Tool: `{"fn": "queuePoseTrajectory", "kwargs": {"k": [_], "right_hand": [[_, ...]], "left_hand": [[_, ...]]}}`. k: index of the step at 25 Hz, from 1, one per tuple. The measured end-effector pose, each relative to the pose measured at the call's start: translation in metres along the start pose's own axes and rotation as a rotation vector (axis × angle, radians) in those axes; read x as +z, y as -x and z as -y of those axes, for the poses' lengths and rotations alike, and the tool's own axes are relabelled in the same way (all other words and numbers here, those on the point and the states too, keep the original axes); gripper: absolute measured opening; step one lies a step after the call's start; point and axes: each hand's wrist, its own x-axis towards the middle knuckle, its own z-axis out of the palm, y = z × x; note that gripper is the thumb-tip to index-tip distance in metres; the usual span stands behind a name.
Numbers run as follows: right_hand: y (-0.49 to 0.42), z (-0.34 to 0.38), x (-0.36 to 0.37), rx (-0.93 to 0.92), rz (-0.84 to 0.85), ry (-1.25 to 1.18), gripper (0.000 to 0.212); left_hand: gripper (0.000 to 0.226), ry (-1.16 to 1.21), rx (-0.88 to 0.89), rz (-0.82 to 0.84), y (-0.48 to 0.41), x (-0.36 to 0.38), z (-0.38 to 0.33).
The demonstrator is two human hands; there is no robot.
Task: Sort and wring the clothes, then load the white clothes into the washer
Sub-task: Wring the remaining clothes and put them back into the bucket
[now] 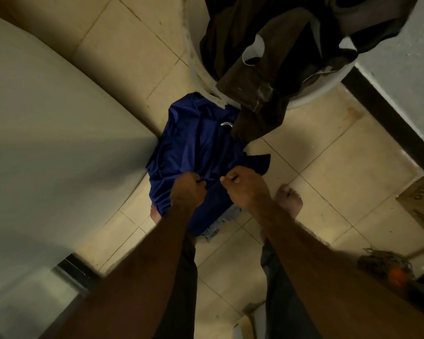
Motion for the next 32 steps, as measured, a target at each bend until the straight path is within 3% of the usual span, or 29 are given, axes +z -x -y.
{"fn": "queuePoseTrajectory", "kwargs": {"k": [2, 4, 6, 7, 8, 10, 12, 13, 17, 19, 21, 22, 24, 26, 28, 30, 32], "right_hand": [[0.013, -0.001, 0.002, -0.035, 0.038, 0.093, 0.055], [0.023, 0.006, 0.007, -0.140, 0.070, 0.224, 0.102], [0.033, 0.023, 0.011, -0.261, 0.056, 0.296, 0.119], [0.039, 0.035, 0.008, -0.293, 0.035, 0.271, 0.111], [0.037, 0.043, 0.008, -0.329, 0.019, 0.185, 0.090], [0.048, 0.062, -0.005, -0.350, -0.034, 0.119, 0.016], [0.065, 0.080, -0.027, -0.366, -0.102, 0.044, 0.035], [0.073, 0.088, -0.041, -0.349, -0.135, -0.119, 0.039], [0.095, 0.139, -0.105, -0.294, -0.382, -0.669, 0.025], [0.094, 0.158, -0.131, -0.170, -0.354, -0.942, 0.018], [0.094, 0.168, -0.142, -0.141, -0.286, -1.158, 0.012], [0.095, 0.170, -0.143, -0.194, -0.330, -1.159, 0.021], [0.101, 0.167, -0.137, -0.366, -0.556, -0.924, 0.035], [0.108, 0.158, -0.129, -0.428, -0.687, -0.851, 0.045], [0.108, 0.143, -0.121, -0.411, -0.619, -0.987, 0.048], [0.110, 0.128, -0.114, -0.436, -0.362, -1.076, 0.046], [0.112, 0.119, -0.113, -0.457, -0.163, -0.944, 0.037]], "left_hand": [[0.040, 0.362, -0.072, -0.089, 0.024, -0.017, -0.021], [0.032, 0.681, -0.116, -0.101, 0.047, -0.038, -0.048], [0.027, 0.833, -0.083, -0.078, 0.066, -0.059, -0.073], [0.031, 0.871, -0.047, -0.077, 0.071, -0.069, -0.084], [0.035, 0.900, 0.003, -0.098, 0.074, -0.078, -0.092], [0.029, 0.908, 0.110, -0.202, 0.073, -0.095, -0.107], [0.012, 0.826, 0.258, -0.292, 0.070, -0.110, -0.119], [0.018, 0.766, 0.334, -0.282, 0.071, -0.117, -0.125], [0.039, 0.614, 0.555, 0.048, 0.092, -0.130, -0.145], [0.028, 0.565, 0.568, 0.140, 0.096, -0.131, -0.157], [0.019, 0.580, 0.511, 0.102, 0.093, -0.137, -0.174], [0.023, 0.606, 0.467, 0.067, 0.092, -0.144, -0.185], [0.032, 0.634, 0.365, 0.026, 0.094, -0.155, -0.209], [0.028, 0.690, 0.276, 0.061, 0.097, -0.164, -0.233], [0.028, 0.802, 0.229, 0.080, 0.095, -0.171, -0.250], [0.022, 0.871, 0.187, 0.095, 0.082, -0.176, -0.266], [0.023, 0.867, 0.170, 0.102, 0.065, -0.177, -0.276]]}}
